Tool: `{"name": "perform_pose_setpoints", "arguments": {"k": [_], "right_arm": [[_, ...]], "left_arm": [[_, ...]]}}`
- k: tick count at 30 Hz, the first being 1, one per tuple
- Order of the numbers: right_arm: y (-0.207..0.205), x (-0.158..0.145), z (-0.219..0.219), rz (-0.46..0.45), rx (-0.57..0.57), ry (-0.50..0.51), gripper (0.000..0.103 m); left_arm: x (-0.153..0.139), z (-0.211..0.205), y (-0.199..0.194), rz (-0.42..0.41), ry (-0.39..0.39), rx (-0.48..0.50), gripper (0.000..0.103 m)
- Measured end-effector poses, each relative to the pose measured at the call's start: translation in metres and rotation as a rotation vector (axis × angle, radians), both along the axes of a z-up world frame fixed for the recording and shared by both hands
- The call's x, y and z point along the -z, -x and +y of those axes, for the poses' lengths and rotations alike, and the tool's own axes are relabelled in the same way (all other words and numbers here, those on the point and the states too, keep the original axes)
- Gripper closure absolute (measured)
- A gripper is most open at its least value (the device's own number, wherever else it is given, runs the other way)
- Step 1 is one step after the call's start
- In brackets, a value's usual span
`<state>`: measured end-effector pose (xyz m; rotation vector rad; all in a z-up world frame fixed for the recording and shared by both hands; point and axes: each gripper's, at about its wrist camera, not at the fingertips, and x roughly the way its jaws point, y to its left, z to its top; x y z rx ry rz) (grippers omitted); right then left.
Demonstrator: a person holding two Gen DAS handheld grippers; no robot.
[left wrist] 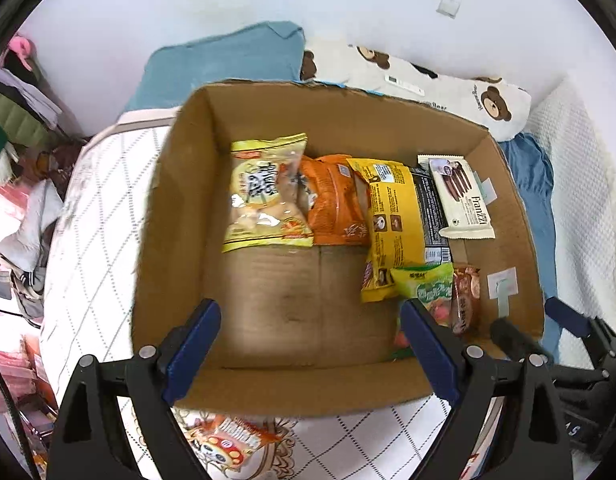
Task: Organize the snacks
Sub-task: 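Lower both packets into the box and open both tools, then grasp the red-white spicy strip pack with the right tool while the left grasps the oat biscuit packet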
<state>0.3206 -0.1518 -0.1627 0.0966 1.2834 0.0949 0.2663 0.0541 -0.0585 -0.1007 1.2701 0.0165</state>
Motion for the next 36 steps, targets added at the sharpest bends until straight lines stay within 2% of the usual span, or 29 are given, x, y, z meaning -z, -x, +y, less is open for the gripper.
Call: {"name": "perform_pose_setpoints", "arguments": {"k": [4, 14, 19, 26, 29, 31, 33, 36], "right_arm": [[0.018, -0.017, 0.005, -0.071, -0.005, 0.025, 0.004], [0.071, -0.068, 0.015, -0.231, -0.023, 0.053, 0.004], [0.096, -0.088, 0.015, -0.271, -0.012, 0.026, 0.004], [0.125, -0.11, 0.014, -0.307, 0.015, -0.02, 0.004], [0.137, -0.11, 0.01, -0.301, 0.039, -0.042, 0.004], [0.147, -0.101, 0.001, -0.263, 0.072, -0.088, 0.004], [0.161, -0.082, -0.014, -0.199, 0.133, -0.153, 0.004], [0.189, -0.037, -0.046, -0.066, 0.267, -0.248, 0.004]], "left_arm": [[-0.015, 0.003, 0.02, -0.062, -0.022, -0.005, 0.011], [-0.058, 0.001, 0.075, -0.214, -0.019, 0.003, 0.011], [-0.078, -0.002, 0.1, -0.269, -0.011, 0.017, 0.011], [-0.094, -0.004, 0.124, -0.306, -0.002, 0.029, 0.011], [-0.092, -0.004, 0.133, -0.301, 0.003, 0.03, 0.011], [-0.084, -0.004, 0.141, -0.278, 0.012, 0.027, 0.011], [-0.073, -0.003, 0.148, -0.244, 0.02, 0.026, 0.011], [-0.04, -0.001, 0.164, -0.153, 0.035, 0.025, 0.011]]}}
